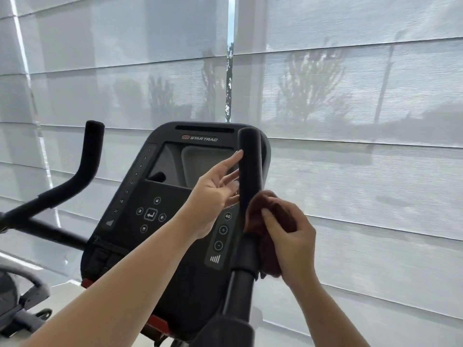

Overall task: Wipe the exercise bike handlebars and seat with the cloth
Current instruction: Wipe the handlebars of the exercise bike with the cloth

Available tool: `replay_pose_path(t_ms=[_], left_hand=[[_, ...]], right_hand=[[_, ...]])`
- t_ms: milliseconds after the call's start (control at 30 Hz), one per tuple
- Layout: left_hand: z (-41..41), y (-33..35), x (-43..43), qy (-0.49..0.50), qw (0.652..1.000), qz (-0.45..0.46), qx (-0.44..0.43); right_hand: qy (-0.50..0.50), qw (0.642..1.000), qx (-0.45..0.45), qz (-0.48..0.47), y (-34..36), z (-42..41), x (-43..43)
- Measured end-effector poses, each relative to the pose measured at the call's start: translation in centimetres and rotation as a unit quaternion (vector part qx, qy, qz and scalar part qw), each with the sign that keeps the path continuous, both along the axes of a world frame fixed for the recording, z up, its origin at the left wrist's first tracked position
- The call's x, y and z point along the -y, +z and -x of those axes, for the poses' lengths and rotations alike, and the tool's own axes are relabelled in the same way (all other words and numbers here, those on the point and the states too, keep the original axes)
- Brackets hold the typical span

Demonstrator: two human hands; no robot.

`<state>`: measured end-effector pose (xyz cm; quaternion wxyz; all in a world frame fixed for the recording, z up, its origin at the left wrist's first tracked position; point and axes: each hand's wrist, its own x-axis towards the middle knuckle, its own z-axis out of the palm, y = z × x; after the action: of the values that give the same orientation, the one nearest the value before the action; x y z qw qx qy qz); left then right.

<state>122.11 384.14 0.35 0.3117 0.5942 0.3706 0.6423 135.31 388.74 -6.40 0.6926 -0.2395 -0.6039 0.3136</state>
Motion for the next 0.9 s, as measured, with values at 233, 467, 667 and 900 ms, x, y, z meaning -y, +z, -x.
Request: replay_pose_path(t_ms=[233, 467, 667, 900], left_hand=[[1.6, -0.2, 0.7, 0.010, 0.999, 0.036, 0.007], [3.3, -0.6, 2.1, 0.031, 0.996, -0.039, -0.078], [4.8, -3.1, 2.6, 0.041, 0.994, -0.038, -0.097], [4.6, -4.1, 3.5, 0.076, 0.981, -0.089, -0.157]], right_hand=[[-0.200, 0.961, 0.116, -0.151, 8.8, 3.1, -0.3], [-0.256, 0.921, 0.257, -0.142, 4.5, 0.6, 2.3], [-0.338, 0.842, 0.358, -0.223, 8.7, 3.4, 2.2], [-0.325, 0.801, 0.475, -0.165, 5.8, 1.9, 5.2]])
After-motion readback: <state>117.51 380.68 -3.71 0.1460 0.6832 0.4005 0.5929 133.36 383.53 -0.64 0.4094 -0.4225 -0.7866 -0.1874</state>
